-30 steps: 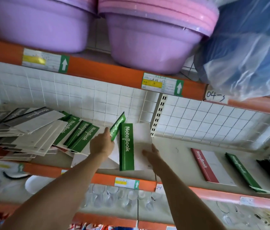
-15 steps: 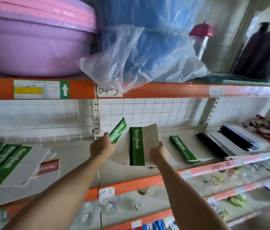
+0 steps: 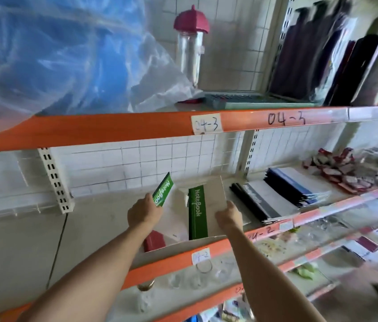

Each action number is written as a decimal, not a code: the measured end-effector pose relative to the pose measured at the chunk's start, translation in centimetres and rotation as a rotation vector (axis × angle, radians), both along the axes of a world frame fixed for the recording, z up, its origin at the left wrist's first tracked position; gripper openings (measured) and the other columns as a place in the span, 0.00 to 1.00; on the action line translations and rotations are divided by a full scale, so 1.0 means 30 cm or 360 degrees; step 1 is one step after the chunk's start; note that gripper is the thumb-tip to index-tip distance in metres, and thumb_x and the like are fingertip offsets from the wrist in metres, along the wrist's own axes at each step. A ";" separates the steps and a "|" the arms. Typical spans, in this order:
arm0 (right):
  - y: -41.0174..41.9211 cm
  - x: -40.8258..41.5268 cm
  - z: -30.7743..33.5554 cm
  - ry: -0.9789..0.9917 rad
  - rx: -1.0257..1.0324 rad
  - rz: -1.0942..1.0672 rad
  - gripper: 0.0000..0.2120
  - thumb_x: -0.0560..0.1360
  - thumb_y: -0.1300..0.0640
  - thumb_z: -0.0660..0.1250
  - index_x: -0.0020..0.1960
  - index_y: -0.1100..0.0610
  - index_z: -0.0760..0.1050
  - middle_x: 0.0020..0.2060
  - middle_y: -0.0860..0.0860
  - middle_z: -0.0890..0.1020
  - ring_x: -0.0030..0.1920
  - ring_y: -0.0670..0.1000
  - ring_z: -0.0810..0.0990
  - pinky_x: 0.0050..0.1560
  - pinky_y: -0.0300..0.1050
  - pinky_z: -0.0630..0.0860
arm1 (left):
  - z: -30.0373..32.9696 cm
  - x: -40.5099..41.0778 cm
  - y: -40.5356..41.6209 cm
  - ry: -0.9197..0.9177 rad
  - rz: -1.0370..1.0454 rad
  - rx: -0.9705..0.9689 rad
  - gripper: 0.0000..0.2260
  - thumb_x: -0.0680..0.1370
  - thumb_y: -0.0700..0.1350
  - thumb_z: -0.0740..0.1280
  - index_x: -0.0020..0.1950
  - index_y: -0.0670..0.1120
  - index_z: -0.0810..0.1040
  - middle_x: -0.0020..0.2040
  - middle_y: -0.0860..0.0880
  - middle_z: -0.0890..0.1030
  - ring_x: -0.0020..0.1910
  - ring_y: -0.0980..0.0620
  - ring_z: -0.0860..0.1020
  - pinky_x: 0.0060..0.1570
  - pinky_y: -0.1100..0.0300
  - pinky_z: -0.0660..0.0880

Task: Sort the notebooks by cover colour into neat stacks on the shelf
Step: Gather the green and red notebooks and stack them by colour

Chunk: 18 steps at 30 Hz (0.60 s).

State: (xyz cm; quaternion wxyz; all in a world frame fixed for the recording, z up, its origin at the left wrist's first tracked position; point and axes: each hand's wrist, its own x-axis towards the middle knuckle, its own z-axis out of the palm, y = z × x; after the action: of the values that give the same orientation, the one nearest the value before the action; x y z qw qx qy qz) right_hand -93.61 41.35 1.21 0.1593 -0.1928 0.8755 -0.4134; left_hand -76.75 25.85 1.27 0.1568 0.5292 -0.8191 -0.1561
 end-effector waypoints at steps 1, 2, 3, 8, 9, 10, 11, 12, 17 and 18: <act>0.013 -0.044 0.003 0.0025 0.0028 0.0009 0.19 0.71 0.62 0.62 0.61 0.54 0.75 0.48 0.54 0.82 0.45 0.56 0.78 0.48 0.44 0.75 | -0.006 -0.034 0.006 0.0012 0.0021 -0.0002 0.16 0.75 0.46 0.63 0.63 0.50 0.74 0.50 0.46 0.82 0.48 0.43 0.81 0.44 0.57 0.76; 0.020 -0.086 0.003 0.0041 0.0063 0.0014 0.21 0.71 0.62 0.61 0.63 0.54 0.74 0.48 0.55 0.82 0.46 0.56 0.79 0.49 0.45 0.76 | -0.011 -0.063 0.012 0.0030 0.0038 -0.0005 0.17 0.75 0.46 0.63 0.64 0.51 0.73 0.50 0.46 0.82 0.48 0.43 0.81 0.44 0.57 0.75; 0.021 -0.128 -0.001 0.0057 0.0082 0.0034 0.23 0.70 0.62 0.60 0.65 0.53 0.74 0.49 0.55 0.82 0.47 0.57 0.80 0.51 0.47 0.78 | -0.016 -0.088 0.015 0.0045 0.0056 -0.0012 0.17 0.75 0.46 0.63 0.64 0.51 0.73 0.50 0.46 0.82 0.47 0.43 0.81 0.45 0.57 0.76; -0.009 -0.230 -0.012 0.0222 0.0260 0.0197 0.28 0.71 0.62 0.60 0.71 0.51 0.69 0.53 0.57 0.83 0.53 0.60 0.81 0.52 0.49 0.78 | -0.034 -0.149 0.020 0.0034 0.0153 -0.0007 0.10 0.75 0.47 0.64 0.56 0.47 0.72 0.48 0.45 0.82 0.45 0.42 0.81 0.47 0.53 0.79; -0.017 -0.236 -0.020 0.0258 0.0288 0.0211 0.25 0.71 0.62 0.60 0.68 0.52 0.71 0.53 0.57 0.83 0.53 0.60 0.81 0.51 0.49 0.78 | -0.035 -0.152 0.018 0.0031 0.0171 -0.0010 0.10 0.75 0.47 0.64 0.55 0.47 0.72 0.49 0.45 0.82 0.45 0.42 0.81 0.47 0.53 0.79; -0.025 -0.238 -0.023 0.0292 0.0324 0.0216 0.22 0.71 0.62 0.61 0.65 0.54 0.72 0.52 0.57 0.83 0.52 0.60 0.81 0.51 0.49 0.79 | -0.035 -0.156 0.017 0.0027 0.0188 -0.0010 0.10 0.75 0.47 0.65 0.55 0.46 0.72 0.49 0.45 0.82 0.45 0.42 0.81 0.46 0.54 0.79; -0.032 -0.242 -0.028 0.0334 0.0359 0.0226 0.19 0.72 0.62 0.61 0.62 0.55 0.73 0.52 0.57 0.82 0.52 0.60 0.81 0.50 0.49 0.79 | -0.036 -0.159 0.013 0.0016 0.0204 -0.0008 0.10 0.76 0.47 0.65 0.55 0.46 0.73 0.49 0.45 0.82 0.45 0.42 0.80 0.45 0.55 0.79; -0.039 -0.243 -0.032 0.0379 0.0394 0.0240 0.16 0.73 0.63 0.61 0.61 0.56 0.73 0.53 0.57 0.82 0.52 0.59 0.81 0.50 0.49 0.79 | -0.032 -0.160 0.012 0.0005 0.0216 -0.0003 0.10 0.76 0.46 0.64 0.55 0.46 0.73 0.49 0.45 0.81 0.44 0.42 0.80 0.44 0.56 0.78; -0.066 -0.254 -0.063 0.0536 0.0486 0.0235 0.16 0.76 0.66 0.60 0.64 0.59 0.72 0.62 0.59 0.73 0.60 0.60 0.76 0.55 0.52 0.77 | -0.013 -0.167 -0.004 0.0007 0.0271 0.0003 0.11 0.76 0.46 0.64 0.58 0.46 0.74 0.51 0.45 0.81 0.47 0.42 0.80 0.41 0.57 0.74; -0.069 -0.254 -0.073 0.0551 0.0520 0.0243 0.17 0.77 0.66 0.60 0.65 0.59 0.72 0.63 0.59 0.72 0.62 0.60 0.74 0.57 0.52 0.76 | -0.010 -0.169 -0.004 0.0021 0.0280 0.0012 0.11 0.76 0.46 0.64 0.57 0.46 0.74 0.51 0.45 0.81 0.47 0.42 0.80 0.43 0.56 0.75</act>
State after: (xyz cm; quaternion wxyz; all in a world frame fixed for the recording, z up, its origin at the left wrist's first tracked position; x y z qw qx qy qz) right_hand -101.23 39.26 -0.99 0.0668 -0.2981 0.9279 -0.2139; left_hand -81.84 25.73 0.97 0.1733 0.5986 -0.7678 -0.1484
